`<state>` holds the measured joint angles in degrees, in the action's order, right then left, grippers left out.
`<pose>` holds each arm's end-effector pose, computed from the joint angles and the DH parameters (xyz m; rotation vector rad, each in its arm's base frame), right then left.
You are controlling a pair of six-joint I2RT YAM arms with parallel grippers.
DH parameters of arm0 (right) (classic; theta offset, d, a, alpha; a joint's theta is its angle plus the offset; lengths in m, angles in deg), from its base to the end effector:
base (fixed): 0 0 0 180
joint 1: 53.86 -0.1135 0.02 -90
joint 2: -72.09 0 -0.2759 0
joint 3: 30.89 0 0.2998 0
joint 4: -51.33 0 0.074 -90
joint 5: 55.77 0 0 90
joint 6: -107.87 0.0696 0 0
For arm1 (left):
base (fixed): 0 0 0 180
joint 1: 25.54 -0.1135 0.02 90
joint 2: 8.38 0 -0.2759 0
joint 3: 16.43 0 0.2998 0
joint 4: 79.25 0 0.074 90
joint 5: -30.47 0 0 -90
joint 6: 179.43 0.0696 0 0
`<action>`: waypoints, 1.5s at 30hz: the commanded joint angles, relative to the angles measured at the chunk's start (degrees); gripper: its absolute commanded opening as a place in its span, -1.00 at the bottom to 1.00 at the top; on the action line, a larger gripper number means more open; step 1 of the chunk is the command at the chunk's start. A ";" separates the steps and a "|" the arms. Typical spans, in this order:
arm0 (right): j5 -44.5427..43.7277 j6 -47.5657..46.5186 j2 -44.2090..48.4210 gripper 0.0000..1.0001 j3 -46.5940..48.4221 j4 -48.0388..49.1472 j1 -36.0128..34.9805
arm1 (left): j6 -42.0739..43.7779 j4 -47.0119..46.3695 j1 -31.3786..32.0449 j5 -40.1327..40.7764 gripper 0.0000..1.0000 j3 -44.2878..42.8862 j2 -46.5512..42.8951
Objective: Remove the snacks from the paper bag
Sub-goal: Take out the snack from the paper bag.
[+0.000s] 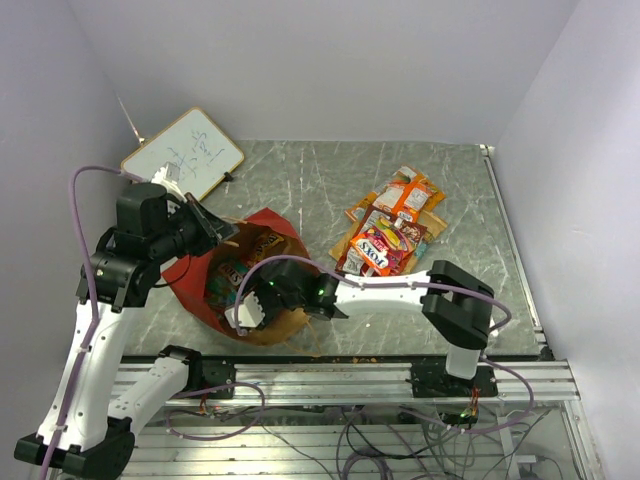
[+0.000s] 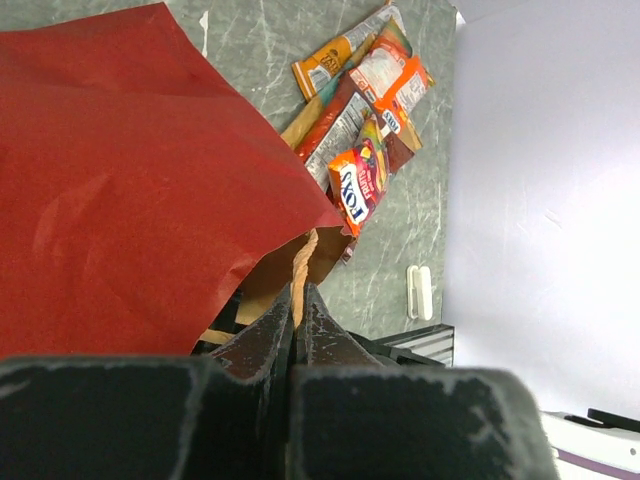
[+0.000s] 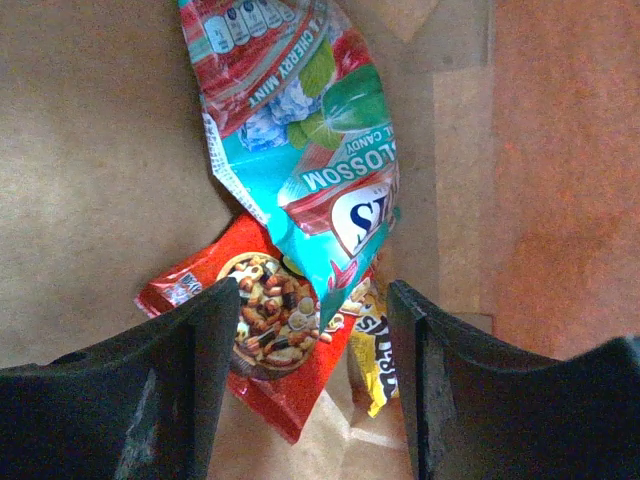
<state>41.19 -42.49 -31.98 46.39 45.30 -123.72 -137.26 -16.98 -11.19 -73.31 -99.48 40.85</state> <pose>0.1556 0.4488 0.1684 -1.9768 0.8388 0.2269 0.2026 -0.0690 0.4219 -0.4769 2.1292 -0.8945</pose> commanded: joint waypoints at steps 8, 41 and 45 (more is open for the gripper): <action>-2.27 -6.32 -9.83 0.19 8.20 1.31 0.52 | 2.14 3.22 0.24 -3.45 -0.86 -1.64 -0.77; -3.41 17.06 22.27 -1.00 -5.49 -9.22 0.48 | -0.72 -3.09 0.24 0.25 -0.86 1.71 1.26; -4.81 20.74 28.91 -1.00 -6.63 -11.40 0.46 | -0.64 -2.75 0.21 1.22 -0.86 1.96 1.32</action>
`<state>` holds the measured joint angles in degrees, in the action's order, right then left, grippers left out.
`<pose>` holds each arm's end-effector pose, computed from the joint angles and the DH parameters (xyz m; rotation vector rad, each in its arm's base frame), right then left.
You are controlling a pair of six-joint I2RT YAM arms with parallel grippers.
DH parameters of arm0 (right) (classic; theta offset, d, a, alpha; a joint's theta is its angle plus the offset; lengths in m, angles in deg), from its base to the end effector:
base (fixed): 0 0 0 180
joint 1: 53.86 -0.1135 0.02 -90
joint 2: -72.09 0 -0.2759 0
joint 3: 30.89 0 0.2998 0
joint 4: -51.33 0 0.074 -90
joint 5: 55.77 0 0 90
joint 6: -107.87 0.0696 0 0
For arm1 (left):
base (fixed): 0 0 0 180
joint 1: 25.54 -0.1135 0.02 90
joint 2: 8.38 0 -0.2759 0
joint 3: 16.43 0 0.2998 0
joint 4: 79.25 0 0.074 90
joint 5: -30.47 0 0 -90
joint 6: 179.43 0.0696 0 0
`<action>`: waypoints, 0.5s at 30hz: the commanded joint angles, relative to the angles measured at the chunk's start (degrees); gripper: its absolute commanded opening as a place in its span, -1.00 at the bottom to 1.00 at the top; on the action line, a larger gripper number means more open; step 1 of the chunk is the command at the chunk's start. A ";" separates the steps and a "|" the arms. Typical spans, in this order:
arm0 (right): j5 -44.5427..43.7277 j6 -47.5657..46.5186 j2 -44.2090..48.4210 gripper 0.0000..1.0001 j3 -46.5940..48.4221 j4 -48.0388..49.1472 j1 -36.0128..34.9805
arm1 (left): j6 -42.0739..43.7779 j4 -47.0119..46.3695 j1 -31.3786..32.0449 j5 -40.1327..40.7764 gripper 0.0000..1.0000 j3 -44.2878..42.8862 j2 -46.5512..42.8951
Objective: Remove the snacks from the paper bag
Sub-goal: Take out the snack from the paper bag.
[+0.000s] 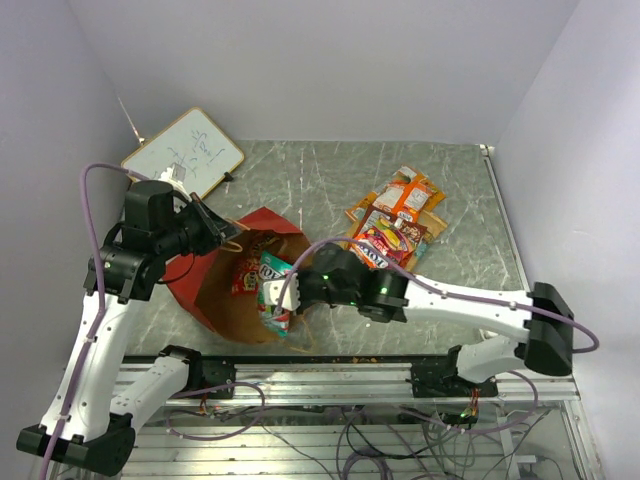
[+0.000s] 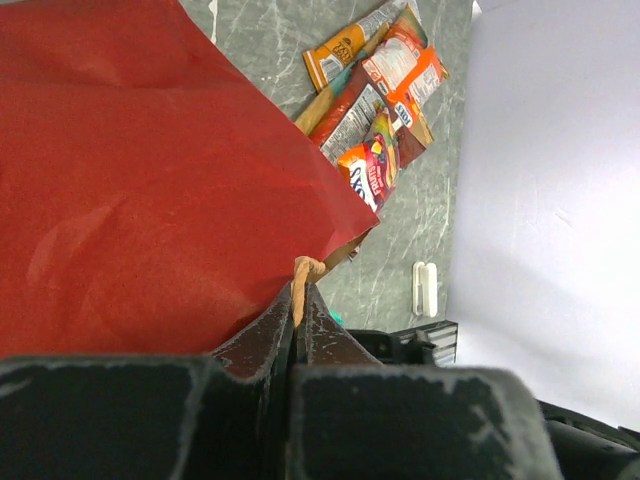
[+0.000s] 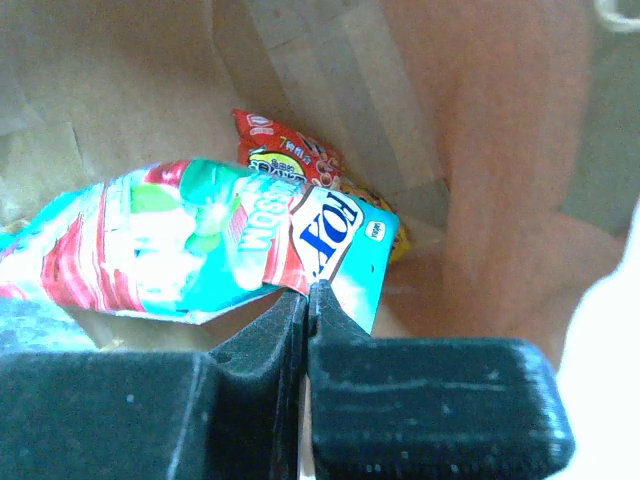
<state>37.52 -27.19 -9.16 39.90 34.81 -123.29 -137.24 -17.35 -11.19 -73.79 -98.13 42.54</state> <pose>0.1371 0.3766 0.2667 -1.7487 1.0820 0.3238 0.2135 -0.0723 0.4080 -0.4902 2.1767 -0.8869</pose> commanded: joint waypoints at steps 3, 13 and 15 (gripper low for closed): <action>-2.20 6.93 10.14 -1.00 0.63 -3.78 0.05 | -0.69 -2.17 0.24 2.70 -0.86 0.96 -0.53; -17.35 5.50 22.75 -1.00 1.91 -9.80 0.32 | -0.23 -1.40 0.24 3.71 -0.86 0.90 0.46; -20.67 4.74 24.11 -1.00 1.21 -9.18 1.19 | 0.19 -1.16 0.24 3.33 -0.86 0.39 1.00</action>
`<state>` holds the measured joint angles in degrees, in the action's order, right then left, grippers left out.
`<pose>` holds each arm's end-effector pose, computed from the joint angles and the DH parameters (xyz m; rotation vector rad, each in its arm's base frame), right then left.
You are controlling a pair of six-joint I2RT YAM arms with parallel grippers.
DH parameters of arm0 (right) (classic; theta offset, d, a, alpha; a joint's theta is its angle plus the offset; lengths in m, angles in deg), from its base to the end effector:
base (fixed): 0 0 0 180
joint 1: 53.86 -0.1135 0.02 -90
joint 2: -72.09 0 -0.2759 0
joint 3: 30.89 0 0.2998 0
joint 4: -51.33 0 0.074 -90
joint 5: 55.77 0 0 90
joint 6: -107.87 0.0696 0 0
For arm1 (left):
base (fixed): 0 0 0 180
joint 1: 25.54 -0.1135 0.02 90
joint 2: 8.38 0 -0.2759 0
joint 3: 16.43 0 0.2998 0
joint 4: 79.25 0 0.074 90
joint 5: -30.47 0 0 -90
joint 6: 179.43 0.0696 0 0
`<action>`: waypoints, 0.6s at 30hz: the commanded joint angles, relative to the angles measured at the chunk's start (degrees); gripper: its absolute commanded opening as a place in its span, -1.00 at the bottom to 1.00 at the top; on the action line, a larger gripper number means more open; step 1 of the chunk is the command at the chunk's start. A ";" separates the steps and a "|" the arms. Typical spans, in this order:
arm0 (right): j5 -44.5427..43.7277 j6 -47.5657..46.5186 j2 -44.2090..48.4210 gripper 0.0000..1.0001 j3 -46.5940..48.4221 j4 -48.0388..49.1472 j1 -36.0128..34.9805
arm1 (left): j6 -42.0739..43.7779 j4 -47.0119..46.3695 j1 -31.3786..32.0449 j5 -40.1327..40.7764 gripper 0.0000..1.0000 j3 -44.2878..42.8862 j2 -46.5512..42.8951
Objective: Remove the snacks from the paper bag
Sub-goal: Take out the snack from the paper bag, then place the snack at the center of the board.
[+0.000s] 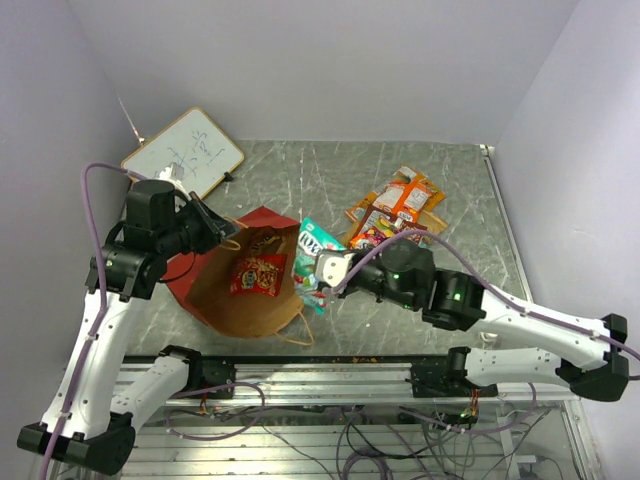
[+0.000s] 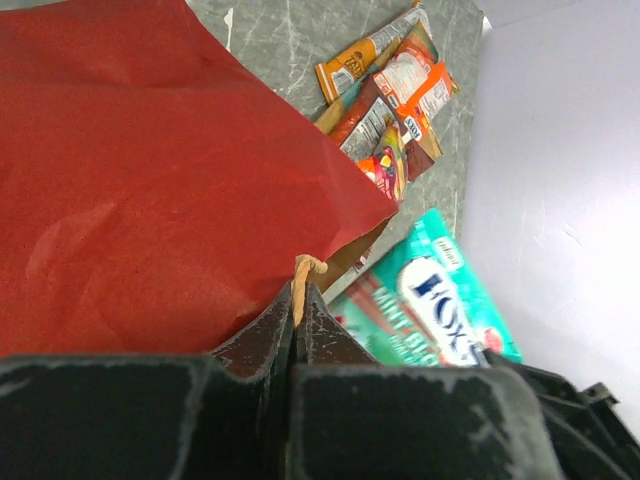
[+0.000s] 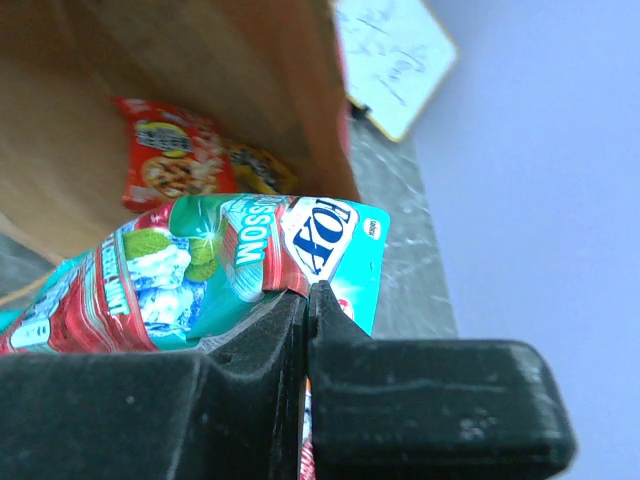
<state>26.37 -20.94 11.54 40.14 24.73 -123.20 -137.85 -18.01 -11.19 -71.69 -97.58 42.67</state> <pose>0.1206 0.2928 0.3686 -1.4451 1.1653 0.2442 0.2168 -0.0706 0.4050 -0.5235 2.1646 -0.8553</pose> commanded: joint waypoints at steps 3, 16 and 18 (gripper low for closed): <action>-10.24 -1.35 4.85 -1.00 0.47 2.22 4.76 | 1.72 0.16 0.24 1.09 -0.86 -1.06 1.45; -16.69 14.04 -2.95 -1.00 3.23 7.13 25.16 | 4.56 2.59 0.25 -1.28 -0.86 -4.42 3.15; -17.41 16.46 -4.85 -1.00 3.10 7.45 27.82 | 5.17 3.19 0.24 -1.36 -0.86 -5.18 3.26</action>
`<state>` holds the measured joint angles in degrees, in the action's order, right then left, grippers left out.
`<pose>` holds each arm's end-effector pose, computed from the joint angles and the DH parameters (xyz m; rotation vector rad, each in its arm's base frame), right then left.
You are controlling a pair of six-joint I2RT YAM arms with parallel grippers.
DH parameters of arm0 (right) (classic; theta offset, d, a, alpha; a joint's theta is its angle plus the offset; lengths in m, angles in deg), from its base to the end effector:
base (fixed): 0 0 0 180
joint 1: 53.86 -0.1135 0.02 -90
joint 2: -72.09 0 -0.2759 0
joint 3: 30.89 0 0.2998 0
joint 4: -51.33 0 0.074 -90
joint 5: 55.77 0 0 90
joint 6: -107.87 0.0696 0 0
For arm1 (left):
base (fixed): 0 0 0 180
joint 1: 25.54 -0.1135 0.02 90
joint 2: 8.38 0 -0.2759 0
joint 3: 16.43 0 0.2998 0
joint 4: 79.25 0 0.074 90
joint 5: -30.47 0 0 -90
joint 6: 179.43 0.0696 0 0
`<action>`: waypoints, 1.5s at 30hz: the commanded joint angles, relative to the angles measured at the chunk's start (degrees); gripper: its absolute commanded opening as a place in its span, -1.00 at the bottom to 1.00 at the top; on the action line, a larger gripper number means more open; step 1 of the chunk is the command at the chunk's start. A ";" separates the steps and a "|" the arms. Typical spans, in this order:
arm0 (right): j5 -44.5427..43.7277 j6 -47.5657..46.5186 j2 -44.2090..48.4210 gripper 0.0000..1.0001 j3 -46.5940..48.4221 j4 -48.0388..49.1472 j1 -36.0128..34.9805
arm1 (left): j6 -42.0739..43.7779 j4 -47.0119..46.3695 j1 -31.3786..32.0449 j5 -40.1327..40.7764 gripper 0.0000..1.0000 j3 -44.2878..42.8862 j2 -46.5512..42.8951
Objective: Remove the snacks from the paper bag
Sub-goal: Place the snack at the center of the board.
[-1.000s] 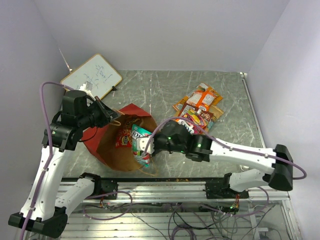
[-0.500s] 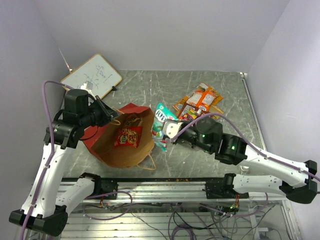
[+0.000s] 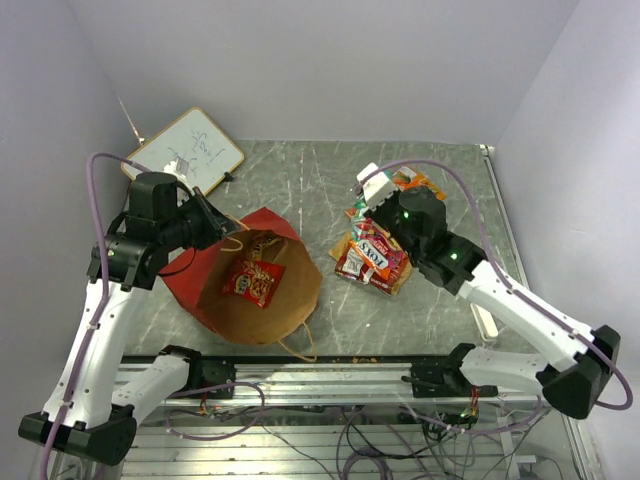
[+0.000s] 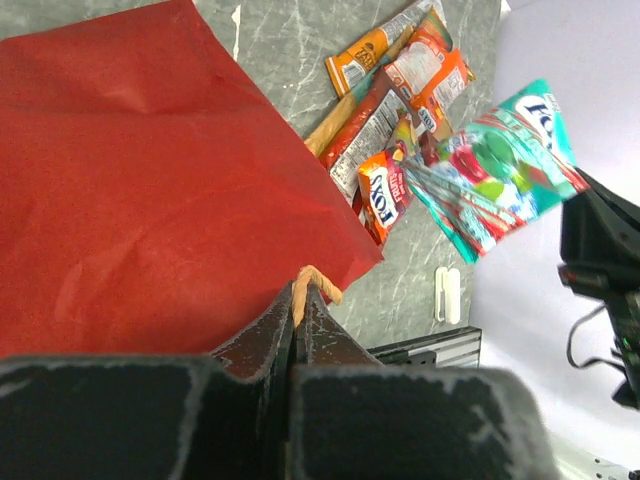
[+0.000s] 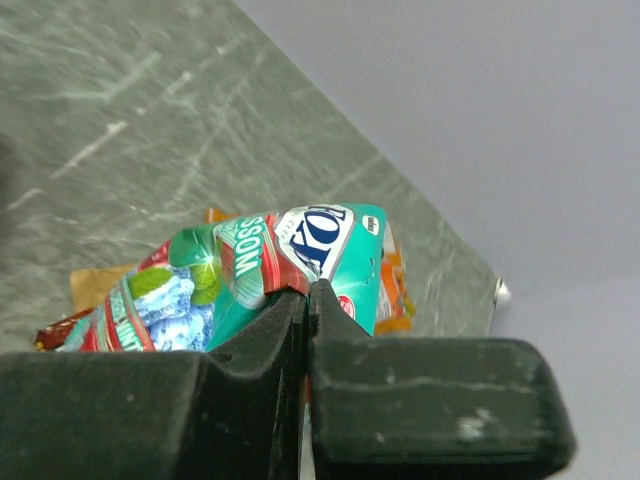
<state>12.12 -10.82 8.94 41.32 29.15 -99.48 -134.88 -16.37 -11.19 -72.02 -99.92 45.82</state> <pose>0.2470 0.2149 0.3754 -0.8472 1.5708 -0.1348 0.2272 -0.0737 0.4054 -0.4778 2.2117 -0.8182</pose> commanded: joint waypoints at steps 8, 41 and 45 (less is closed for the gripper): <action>-0.01 13.30 -13.60 -1.00 6.92 2.54 15.55 | 3.98 2.51 0.24 -1.45 -0.86 -4.26 0.37; 5.88 22.97 -14.32 -1.00 -13.70 0.90 26.37 | -0.49 -0.29 0.23 -1.46 -0.86 -1.23 -0.52; 7.20 24.18 -13.52 -1.00 -15.99 0.39 26.33 | -0.80 -0.65 0.23 -1.47 -0.86 -1.22 -0.54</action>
<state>18.13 10.95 -6.03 27.44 31.53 -73.52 -135.03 -15.02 -11.19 -72.85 -101.60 45.44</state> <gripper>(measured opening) 0.006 0.075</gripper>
